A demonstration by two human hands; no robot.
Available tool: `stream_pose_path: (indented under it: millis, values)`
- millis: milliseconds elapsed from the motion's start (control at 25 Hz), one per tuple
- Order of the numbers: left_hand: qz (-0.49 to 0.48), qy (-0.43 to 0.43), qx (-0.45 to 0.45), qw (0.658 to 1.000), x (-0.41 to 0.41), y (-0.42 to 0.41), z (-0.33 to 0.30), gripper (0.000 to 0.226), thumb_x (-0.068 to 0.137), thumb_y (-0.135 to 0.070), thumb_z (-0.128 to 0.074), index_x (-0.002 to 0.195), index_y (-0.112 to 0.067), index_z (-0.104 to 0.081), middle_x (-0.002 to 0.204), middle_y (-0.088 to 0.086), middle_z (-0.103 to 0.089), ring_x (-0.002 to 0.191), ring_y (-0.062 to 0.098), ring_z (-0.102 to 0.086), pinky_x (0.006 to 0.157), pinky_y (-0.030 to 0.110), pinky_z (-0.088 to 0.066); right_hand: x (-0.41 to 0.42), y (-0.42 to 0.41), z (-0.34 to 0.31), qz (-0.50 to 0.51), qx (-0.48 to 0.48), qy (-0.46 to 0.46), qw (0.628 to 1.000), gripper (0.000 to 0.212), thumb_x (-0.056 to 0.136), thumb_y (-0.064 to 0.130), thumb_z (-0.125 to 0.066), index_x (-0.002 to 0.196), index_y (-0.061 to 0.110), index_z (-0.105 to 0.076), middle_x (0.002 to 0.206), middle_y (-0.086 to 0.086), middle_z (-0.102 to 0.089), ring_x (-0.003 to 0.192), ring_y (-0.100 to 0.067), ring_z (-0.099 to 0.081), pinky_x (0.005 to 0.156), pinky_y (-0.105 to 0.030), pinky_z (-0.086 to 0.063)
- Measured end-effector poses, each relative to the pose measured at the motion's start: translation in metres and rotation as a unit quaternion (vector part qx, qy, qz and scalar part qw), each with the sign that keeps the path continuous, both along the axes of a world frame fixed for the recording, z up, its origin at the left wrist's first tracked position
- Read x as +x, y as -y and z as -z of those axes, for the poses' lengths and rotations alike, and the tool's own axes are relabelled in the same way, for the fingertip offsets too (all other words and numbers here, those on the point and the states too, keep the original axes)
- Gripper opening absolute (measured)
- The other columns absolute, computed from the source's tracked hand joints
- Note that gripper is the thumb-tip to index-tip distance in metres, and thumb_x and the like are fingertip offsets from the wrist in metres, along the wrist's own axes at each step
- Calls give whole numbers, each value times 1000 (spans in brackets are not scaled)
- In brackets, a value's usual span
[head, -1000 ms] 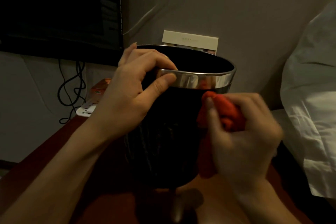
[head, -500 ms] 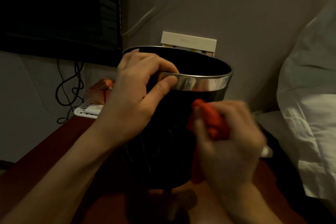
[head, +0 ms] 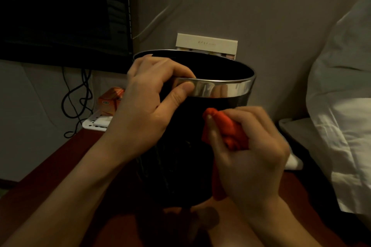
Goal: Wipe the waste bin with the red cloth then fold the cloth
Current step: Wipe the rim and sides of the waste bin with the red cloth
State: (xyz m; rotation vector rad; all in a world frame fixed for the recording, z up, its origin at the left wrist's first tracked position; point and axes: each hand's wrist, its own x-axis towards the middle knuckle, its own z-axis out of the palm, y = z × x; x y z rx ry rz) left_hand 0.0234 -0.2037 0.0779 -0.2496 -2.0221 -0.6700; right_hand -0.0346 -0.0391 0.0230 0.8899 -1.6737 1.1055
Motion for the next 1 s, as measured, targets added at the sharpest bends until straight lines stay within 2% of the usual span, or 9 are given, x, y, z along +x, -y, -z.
stream_pose_path:
  millis: [160,320,560,680,880,1000]
  values:
    - [0,11,9,1000,0,-1,-1,10,90,-29,-54,99,-31,-59,100,-20,-52,108,6,-44,100,40,-36,-8,-12,-15,17,-34,12,999,13,91,21,-73,89,8,-70,87,2,-59,78,-9,-55,72,-8,-38]
    - [-5,3,3,1000,-1,-2,1,11,90,-32,-53,99,-30,-58,100,-20,-52,106,0,-43,99,39,-36,2,3,-2,-9,18,6,1000,13,89,18,-75,91,6,-72,90,2,-61,81,-5,-54,75,-4,-38]
    - [-11,-6,-13,1000,-1,-3,0,11,90,-29,-55,101,-31,-58,94,-25,-51,102,-6,-41,98,36,-34,-4,-8,-15,4,-18,17,1000,12,92,20,-73,89,9,-70,86,2,-59,76,-8,-54,70,-10,-39]
    - [-24,-15,-34,999,-1,-4,1,14,91,-28,-54,103,-29,-61,93,-17,-56,100,-5,-41,98,36,-32,2,0,-7,-7,11,7,1000,12,90,19,-75,91,7,-71,90,5,-59,79,-6,-55,73,-8,-39]
    - [-20,3,-28,999,-2,-3,0,12,91,-30,-54,102,-33,-58,92,-17,-55,102,-1,-42,96,33,-31,-6,-12,-16,15,-20,10,1000,14,92,22,-72,89,8,-71,86,2,-59,77,-7,-54,69,-12,-40]
    - [-28,1,-24,999,-1,-3,1,11,89,-30,-56,100,-33,-58,91,-17,-54,101,-2,-41,95,31,-31,3,0,-7,-12,18,3,1000,15,92,22,-72,90,6,-71,90,5,-58,80,-4,-54,73,-6,-40]
